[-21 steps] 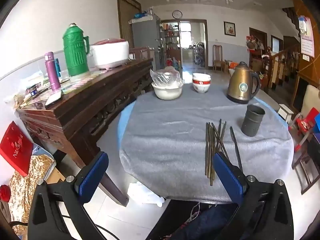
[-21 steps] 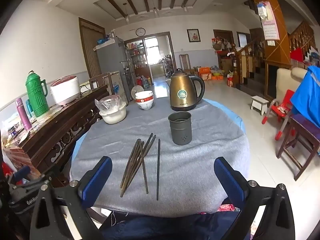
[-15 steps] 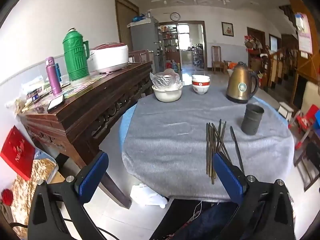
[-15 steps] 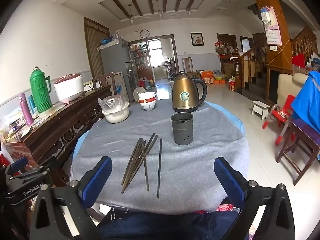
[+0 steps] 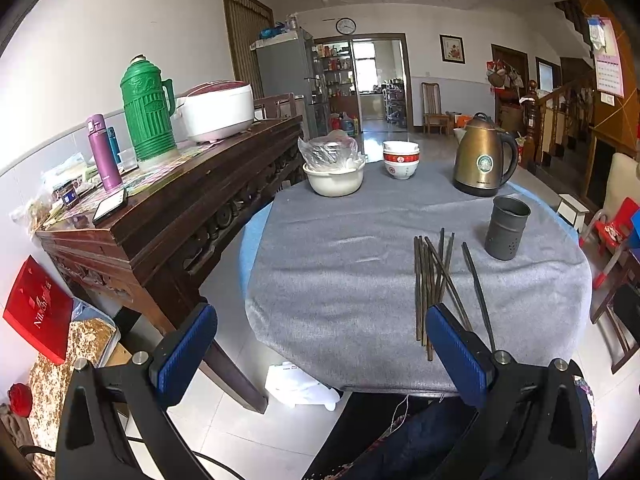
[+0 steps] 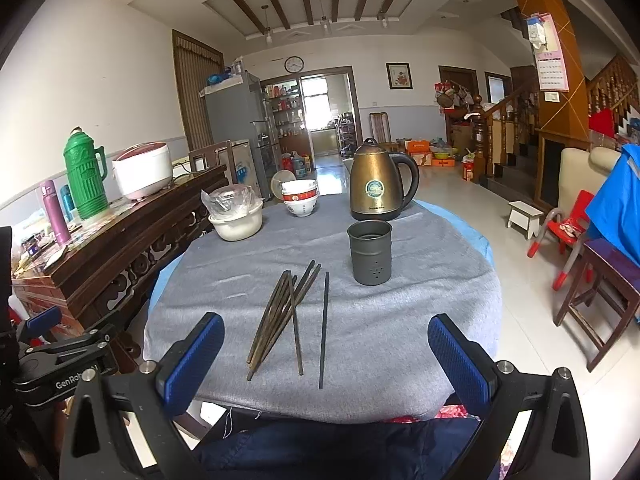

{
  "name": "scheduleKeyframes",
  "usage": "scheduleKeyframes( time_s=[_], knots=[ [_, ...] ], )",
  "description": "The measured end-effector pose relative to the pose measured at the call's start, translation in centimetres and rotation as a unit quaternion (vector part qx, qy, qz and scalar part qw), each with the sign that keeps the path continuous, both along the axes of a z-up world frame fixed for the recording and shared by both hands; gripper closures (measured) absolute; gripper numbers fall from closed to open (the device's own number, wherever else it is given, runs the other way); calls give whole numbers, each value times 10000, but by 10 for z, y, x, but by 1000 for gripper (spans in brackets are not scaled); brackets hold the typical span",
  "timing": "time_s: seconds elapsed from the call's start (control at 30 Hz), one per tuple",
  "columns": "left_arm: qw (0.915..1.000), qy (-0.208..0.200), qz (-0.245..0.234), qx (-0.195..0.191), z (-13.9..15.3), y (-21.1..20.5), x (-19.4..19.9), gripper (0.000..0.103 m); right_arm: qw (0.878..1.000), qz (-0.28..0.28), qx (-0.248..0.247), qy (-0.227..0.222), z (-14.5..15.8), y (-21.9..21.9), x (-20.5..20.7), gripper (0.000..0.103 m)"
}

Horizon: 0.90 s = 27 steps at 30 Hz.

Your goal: Organize utensils

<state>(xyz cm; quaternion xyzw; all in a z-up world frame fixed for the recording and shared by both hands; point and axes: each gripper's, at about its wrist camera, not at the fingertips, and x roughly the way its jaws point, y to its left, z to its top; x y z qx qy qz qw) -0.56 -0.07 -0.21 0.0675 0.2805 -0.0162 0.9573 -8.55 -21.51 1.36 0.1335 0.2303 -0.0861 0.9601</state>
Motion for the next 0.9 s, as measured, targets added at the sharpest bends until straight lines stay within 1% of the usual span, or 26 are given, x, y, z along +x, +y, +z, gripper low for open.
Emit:
scheduleKeyframes(
  time_s=[0.07, 0.27, 0.47, 0.9],
  knots=[
    [10000, 66, -1, 60, 0, -1, 0, 0, 10000, 3, -12, 6, 0, 0, 0, 0],
    [10000, 98, -9, 11, 0, 1, 2, 0, 10000, -5, -9, 2, 0, -1, 1, 0],
    [9997, 234, -48, 44, -3, 1, 4, 0, 10000, 15, -4, 40, -2, 0, 2, 0],
    [9996, 245, -74, 97, -7, 0, 5, 0, 9999, 47, 2, 89, -6, 1, 5, 0]
  ],
)
